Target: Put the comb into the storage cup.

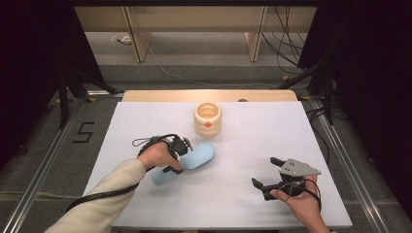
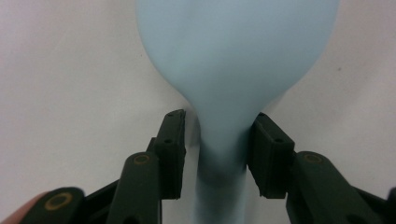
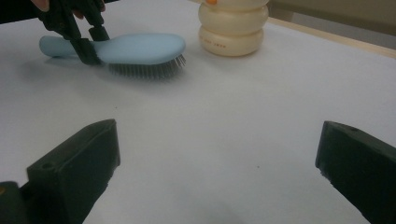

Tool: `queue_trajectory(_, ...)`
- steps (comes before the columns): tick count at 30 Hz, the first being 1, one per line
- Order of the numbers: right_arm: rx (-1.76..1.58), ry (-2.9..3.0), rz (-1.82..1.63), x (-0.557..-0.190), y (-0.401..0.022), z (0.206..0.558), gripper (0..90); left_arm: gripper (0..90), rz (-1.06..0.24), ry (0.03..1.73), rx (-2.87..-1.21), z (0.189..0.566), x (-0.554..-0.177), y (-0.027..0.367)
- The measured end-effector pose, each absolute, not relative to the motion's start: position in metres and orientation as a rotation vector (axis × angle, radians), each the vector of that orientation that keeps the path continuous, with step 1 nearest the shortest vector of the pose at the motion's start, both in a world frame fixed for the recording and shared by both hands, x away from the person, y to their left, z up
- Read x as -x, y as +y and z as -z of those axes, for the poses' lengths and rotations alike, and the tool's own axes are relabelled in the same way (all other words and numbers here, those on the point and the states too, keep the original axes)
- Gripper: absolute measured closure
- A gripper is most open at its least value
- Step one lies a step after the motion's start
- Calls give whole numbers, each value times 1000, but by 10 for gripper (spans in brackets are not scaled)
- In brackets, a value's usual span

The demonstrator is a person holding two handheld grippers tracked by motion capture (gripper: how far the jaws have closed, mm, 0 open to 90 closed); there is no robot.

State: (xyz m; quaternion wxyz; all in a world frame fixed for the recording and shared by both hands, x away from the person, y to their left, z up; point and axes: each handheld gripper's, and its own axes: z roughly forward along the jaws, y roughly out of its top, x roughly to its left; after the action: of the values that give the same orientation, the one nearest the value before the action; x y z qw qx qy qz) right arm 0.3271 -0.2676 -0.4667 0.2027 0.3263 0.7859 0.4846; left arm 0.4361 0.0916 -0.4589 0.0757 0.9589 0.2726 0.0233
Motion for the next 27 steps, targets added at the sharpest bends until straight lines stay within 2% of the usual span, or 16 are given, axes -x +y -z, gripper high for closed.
queue_trajectory(9, -911, 2195, -1350, -327, -268, 467, 8, 668, -64, 818, -2891, 460, -435, 87)
queue_trajectory(27, -909, 2198, -1347, -327, -267, 467, 7, 693, -101, 788, -2903, 460, -431, 85)
